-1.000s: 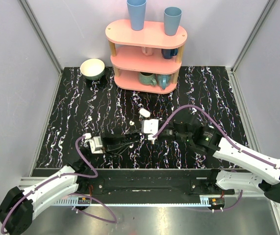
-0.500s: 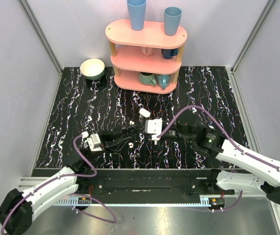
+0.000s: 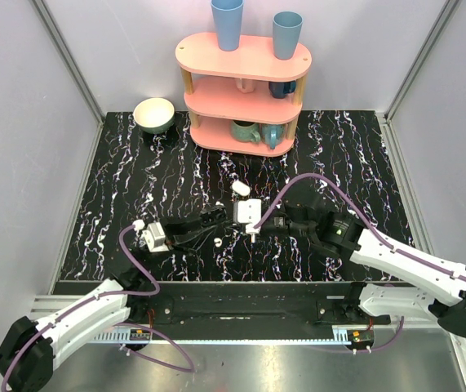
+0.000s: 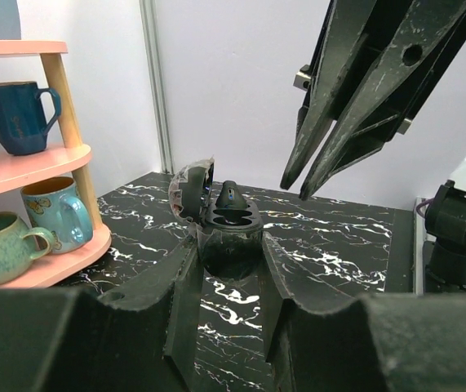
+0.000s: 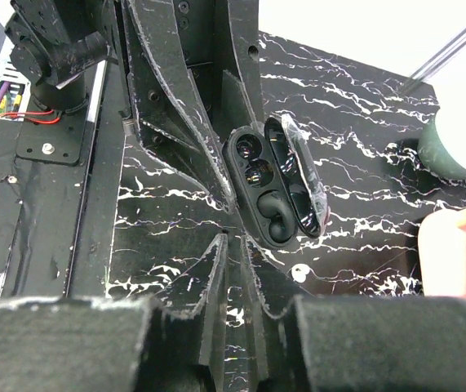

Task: Insert the wireless bluetooth earbuds into the charging case
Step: Adjust the right earbud in the right side groove of the charging case.

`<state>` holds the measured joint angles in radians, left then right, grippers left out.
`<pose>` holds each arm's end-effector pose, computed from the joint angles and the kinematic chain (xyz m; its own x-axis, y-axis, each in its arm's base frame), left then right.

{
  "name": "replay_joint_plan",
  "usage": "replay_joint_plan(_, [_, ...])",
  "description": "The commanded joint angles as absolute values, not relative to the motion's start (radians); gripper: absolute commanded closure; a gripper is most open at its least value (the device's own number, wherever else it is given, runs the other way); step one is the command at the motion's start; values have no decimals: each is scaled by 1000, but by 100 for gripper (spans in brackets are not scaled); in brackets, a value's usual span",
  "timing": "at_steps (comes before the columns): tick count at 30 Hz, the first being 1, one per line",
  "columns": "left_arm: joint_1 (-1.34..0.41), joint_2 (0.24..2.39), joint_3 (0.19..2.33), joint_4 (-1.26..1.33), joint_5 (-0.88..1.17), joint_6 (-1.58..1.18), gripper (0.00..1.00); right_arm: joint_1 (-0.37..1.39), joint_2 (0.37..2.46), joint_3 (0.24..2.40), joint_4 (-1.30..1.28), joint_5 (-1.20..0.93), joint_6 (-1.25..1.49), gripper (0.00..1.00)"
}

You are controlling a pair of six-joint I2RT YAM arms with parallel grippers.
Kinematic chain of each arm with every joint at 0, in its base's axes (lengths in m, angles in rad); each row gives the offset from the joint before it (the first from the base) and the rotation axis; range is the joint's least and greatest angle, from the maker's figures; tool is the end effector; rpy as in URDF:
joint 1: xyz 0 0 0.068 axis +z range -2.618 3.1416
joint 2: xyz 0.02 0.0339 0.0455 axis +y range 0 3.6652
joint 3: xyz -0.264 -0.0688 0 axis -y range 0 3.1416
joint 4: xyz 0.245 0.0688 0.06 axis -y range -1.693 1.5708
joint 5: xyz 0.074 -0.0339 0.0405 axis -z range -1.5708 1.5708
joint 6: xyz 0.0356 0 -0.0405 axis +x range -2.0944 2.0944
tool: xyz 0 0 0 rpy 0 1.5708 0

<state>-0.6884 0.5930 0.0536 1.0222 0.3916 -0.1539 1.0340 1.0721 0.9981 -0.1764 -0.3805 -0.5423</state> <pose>0.0970 -0.0974 0.2363 0.2243 -0.3680 -0.9024 0.8932 0.4479 0.0393 0.1145 0.2183 0.3605 0.3982 -0.2679 -0.8773 -0.9064 0.0320 -0.4212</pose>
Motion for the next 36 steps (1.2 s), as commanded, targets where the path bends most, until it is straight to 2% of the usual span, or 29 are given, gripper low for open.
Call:
replay_joint_plan(1, [-692, 610, 44, 1095, 439, -141, 100, 1031, 1086, 1031, -114, -411, -528, 82])
replay_joint_plan(12, [-690, 629, 63, 1106, 506, -141, 100, 1029, 1097, 1029, -97, -394, -538, 82])
replay_joint_plan(21, [-690, 652, 77, 1144, 571, -158, 100, 1031, 1135, 1031, -120, -407, -529, 87])
replay_joint_plan(26, [-690, 644, 69, 1154, 549, -155, 100, 1031, 1131, 1032, -149, -429, -534, 95])
replay_joint_plan(36, [-690, 623, 38, 1161, 454, -155, 100, 1031, 1112, 1042, -179, -477, -525, 93])
